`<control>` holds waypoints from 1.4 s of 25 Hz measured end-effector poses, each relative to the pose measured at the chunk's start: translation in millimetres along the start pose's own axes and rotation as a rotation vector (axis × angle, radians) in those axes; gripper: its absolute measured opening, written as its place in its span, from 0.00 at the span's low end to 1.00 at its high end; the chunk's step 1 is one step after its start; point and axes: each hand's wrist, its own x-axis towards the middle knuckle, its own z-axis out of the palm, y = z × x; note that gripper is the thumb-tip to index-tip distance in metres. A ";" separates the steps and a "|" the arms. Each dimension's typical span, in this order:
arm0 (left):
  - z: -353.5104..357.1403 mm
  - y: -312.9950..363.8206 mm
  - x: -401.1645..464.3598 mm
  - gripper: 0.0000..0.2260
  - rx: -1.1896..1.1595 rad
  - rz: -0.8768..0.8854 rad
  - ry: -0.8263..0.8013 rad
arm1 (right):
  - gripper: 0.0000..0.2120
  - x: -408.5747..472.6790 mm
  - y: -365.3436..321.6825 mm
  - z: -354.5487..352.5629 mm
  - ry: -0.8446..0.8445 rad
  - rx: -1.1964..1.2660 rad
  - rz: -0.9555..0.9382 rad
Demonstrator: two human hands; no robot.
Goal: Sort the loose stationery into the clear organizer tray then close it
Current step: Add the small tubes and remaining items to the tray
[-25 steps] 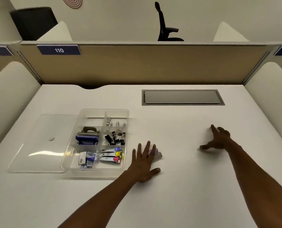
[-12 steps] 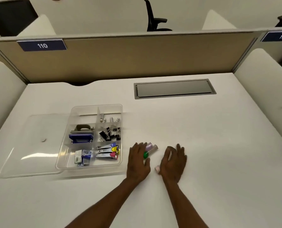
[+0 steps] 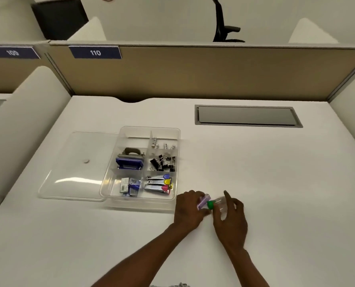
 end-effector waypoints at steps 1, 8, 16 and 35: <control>-1.3 5.4 -0.8 0.17 -0.008 -0.002 -0.020 | 0.26 5.2 -5.4 -0.8 -0.054 -0.003 -0.006; -1.7 8.1 -6.5 0.13 -0.116 -0.108 -0.046 | 0.06 32.3 -28.9 -5.9 -0.200 0.282 0.162; -87.9 15.4 16.7 0.14 -0.344 -0.133 0.256 | 0.22 12.7 -60.0 15.7 -0.182 0.237 0.067; -213.0 -90.1 77.8 0.13 -0.206 -0.280 0.593 | 0.21 37.8 -89.6 29.1 -0.205 0.584 0.263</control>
